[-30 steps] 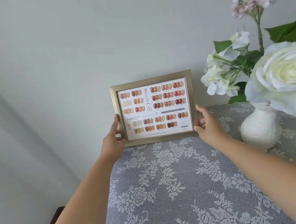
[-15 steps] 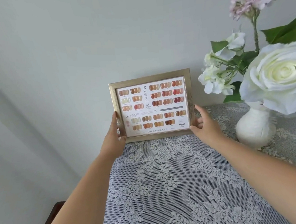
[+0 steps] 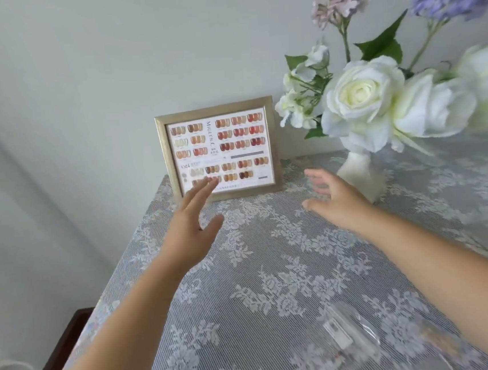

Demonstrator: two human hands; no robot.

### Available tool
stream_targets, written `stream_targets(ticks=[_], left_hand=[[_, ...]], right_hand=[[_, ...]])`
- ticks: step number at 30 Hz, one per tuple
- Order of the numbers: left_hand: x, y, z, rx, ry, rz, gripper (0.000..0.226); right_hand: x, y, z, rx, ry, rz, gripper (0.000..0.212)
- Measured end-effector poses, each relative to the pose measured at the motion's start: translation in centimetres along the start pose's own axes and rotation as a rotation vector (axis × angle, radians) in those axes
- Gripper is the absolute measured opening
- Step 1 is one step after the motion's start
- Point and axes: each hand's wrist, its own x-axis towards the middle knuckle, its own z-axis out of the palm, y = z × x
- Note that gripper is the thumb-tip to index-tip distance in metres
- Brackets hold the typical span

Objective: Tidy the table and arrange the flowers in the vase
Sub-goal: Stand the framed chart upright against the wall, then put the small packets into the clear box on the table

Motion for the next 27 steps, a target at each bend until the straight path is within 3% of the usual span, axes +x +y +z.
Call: stream_targets(ticks=[5,9,14,21,27], left_hand=[[-4.6,5.9,2.6,-0.058,-0.171,0.096,0.055],[-8.2,9.6,4.6,-0.045,-0.291,0.098,0.057],[-12.1,12.9,6.8,0.116,-0.410,0.104,0.063],[-15.1,14.6,8.0,0.195,-0.378,0.004,0.090],[-17.0,16.0,9.0,0.040,-0.223,-0.060,0.084]], right_hand=[[-7.2,0.6,-2.6,0.022,-0.109,-0.024,0.041],[-12.3,1.9,-5.2,-0.116,-0.119,-0.010,0.051],[-17.8,3.6,-7.6,-0.245,-0.036,-0.020,0.041],[-23.8,5.7,-10.5,-0.344,0.091,0.136,0.043],[-28.5,7.9,-11.2,-0.434,0.127,0.272,0.056]])
